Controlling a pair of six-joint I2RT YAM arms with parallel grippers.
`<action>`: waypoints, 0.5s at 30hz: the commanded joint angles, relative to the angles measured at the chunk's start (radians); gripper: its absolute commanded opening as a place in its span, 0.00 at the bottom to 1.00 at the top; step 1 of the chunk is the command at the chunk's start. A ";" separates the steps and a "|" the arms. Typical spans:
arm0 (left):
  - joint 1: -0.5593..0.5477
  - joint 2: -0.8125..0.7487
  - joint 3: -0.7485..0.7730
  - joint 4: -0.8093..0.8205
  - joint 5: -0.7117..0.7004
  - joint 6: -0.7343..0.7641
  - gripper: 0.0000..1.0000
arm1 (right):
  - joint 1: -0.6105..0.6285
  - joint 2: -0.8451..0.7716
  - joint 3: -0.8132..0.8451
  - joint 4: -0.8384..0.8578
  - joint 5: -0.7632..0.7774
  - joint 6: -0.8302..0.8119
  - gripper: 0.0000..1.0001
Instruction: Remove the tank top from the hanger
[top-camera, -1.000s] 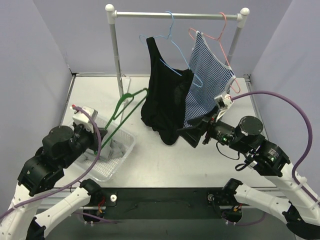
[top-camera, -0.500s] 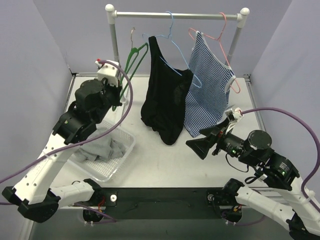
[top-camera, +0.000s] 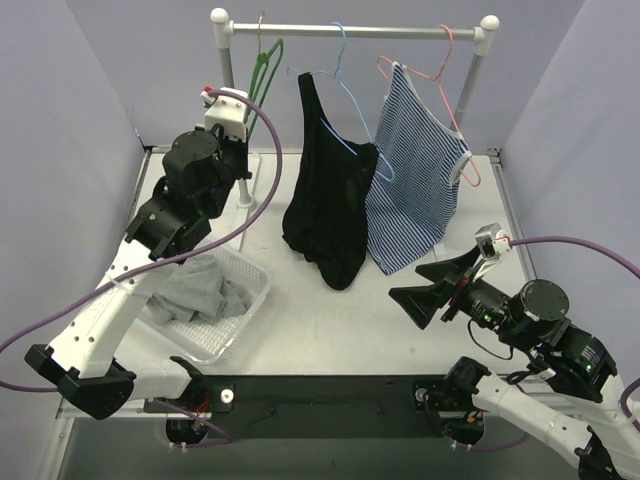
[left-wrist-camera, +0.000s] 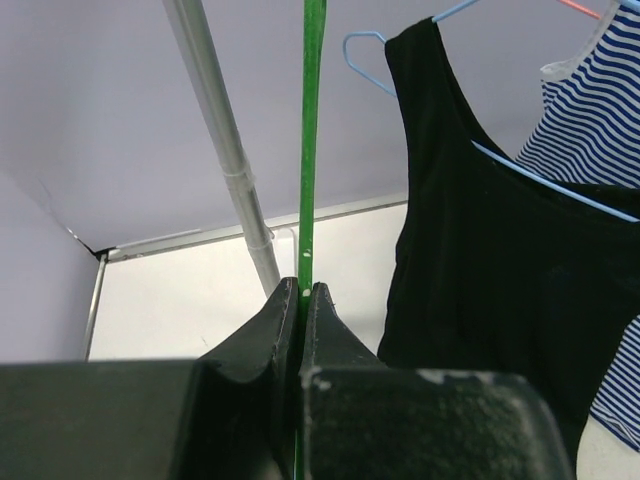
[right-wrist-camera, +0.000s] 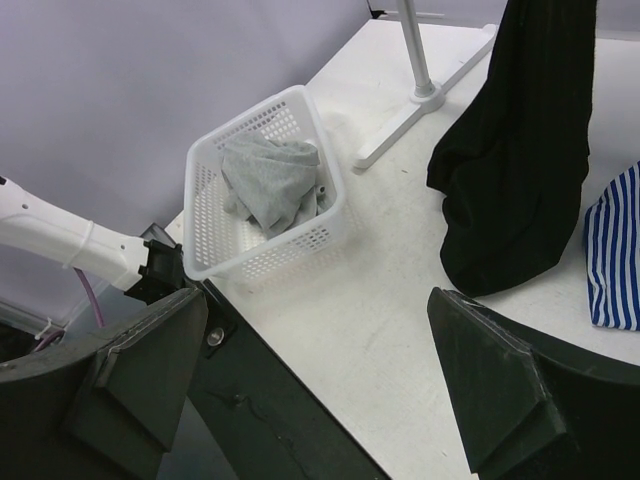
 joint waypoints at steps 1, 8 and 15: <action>0.019 0.034 0.050 0.105 -0.030 0.027 0.00 | -0.002 0.006 0.011 0.020 0.010 0.001 1.00; 0.056 0.100 0.092 0.073 -0.014 0.024 0.00 | -0.002 0.023 0.020 0.022 -0.002 0.020 1.00; 0.056 0.017 -0.014 0.081 0.046 0.018 0.48 | -0.002 0.061 0.028 0.033 -0.002 0.009 1.00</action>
